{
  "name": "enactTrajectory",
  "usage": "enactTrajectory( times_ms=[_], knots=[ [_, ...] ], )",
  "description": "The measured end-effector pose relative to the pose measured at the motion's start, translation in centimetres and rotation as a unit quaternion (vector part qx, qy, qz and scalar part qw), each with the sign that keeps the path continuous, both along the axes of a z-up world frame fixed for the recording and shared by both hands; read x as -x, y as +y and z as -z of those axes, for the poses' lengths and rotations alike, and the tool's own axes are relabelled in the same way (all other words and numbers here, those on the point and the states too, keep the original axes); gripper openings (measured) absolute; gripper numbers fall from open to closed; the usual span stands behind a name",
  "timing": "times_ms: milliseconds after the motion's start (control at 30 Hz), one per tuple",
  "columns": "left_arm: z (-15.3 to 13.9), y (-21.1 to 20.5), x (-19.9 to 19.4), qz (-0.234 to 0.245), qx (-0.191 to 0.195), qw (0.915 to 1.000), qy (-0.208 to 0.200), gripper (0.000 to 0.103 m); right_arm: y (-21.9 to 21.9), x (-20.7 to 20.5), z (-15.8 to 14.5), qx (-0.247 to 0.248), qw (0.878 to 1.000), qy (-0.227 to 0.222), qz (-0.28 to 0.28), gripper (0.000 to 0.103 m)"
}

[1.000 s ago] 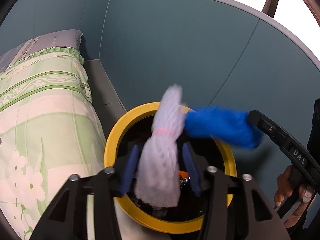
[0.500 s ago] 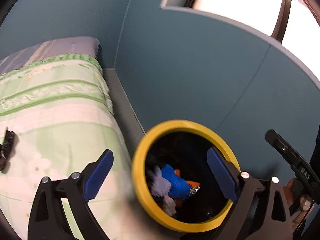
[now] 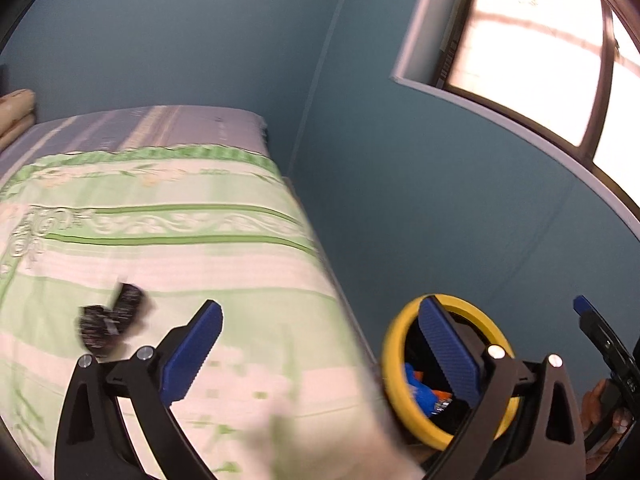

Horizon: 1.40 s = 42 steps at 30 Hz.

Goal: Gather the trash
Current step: 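Move the left tool to the black bag while the right tool moves to the pink cloth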

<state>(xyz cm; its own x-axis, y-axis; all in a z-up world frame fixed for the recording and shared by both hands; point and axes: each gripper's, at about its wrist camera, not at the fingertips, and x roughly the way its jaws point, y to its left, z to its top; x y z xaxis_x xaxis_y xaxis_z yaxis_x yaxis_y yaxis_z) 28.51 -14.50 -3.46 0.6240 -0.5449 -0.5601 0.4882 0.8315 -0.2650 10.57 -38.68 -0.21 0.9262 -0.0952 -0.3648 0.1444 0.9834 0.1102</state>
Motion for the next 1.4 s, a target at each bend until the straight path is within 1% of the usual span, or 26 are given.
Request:
enactTrajectory(
  times_ms=[100, 200, 300, 400, 533, 633, 733, 767, 833, 933, 1067, 1167, 1233, 1400],
  knots=[
    [-0.8, 3.7, -0.8, -0.031, 0.001, 0.9995, -0.006, 0.095, 2.1, -0.5, -0.1, 0.008, 1.0, -0.002, -0.025, 0.078],
    [-1.1, 6.3, -1.2, -0.052, -0.004, 0.9986, -0.008, 0.095, 4.4, -1.1, -0.1, 0.016, 0.998, -0.003, -0.053, 0.079],
    [-1.1, 8.9, -1.8, -0.074, -0.009, 0.9972, -0.011, 0.095, 6.4, -2.0, 0.0, 0.022, 0.997, 0.001, -0.078, 0.081],
    [-0.9, 11.1, -2.2, -0.088, -0.004, 0.9961, -0.006, 0.095, 8.4, -2.9, 0.3, 0.022, 0.994, 0.006, -0.104, 0.082],
    [0.1, 13.8, -2.9, -0.106, -0.002, 0.9944, 0.003, 0.095, 11.2, -3.8, 0.9, 0.027, 0.99, 0.014, -0.139, 0.083],
    [1.1, 15.2, -3.5, -0.12, -0.007, 0.9927, 0.01, 0.095, 13.6, -4.7, 1.6, 0.032, 0.985, 0.024, -0.169, 0.084],
    [2.1, 16.6, -4.1, -0.13, -0.002, 0.9913, 0.023, 0.095, 16.0, -5.4, 2.3, 0.04, 0.98, 0.033, -0.194, 0.084],
    [2.5, 17.0, -4.3, -0.132, -0.004, 0.9909, 0.027, 0.095, 17.0, -5.8, 2.7, 0.042, 0.976, 0.04, -0.208, 0.084],
    [3.1, 17.6, -4.8, -0.134, -0.008, 0.9904, 0.032, 0.095, 17.9, -6.3, 3.3, 0.045, 0.973, 0.046, -0.221, 0.084],
    [4.1, 18.3, -5.3, -0.134, -0.015, 0.9902, 0.039, 0.095, 19.7, -6.9, 4.4, 0.047, 0.965, 0.058, -0.25, 0.084],
    [5.3, 18.9, -6.2, -0.131, -0.023, 0.99, 0.047, 0.095, 22.5, -7.3, 5.7, 0.057, 0.951, 0.068, -0.296, 0.085],
    [6.5, 19.1, -7.1, -0.125, -0.024, 0.9899, 0.062, 0.095, 24.6, -7.2, 6.6, 0.062, 0.938, 0.076, -0.333, 0.086],
    [7.1, 18.9, -7.6, -0.122, -0.029, 0.9898, 0.067, 0.095, 25.9, -7.3, 7.4, 0.07, 0.93, 0.081, -0.353, 0.088],
    [8.3, 18.4, -8.7, -0.114, -0.042, 0.9899, 0.073, 0.095, 28.7, -8.0, 9.7, 0.089, 0.91, 0.109, -0.39, 0.088]
  ],
)
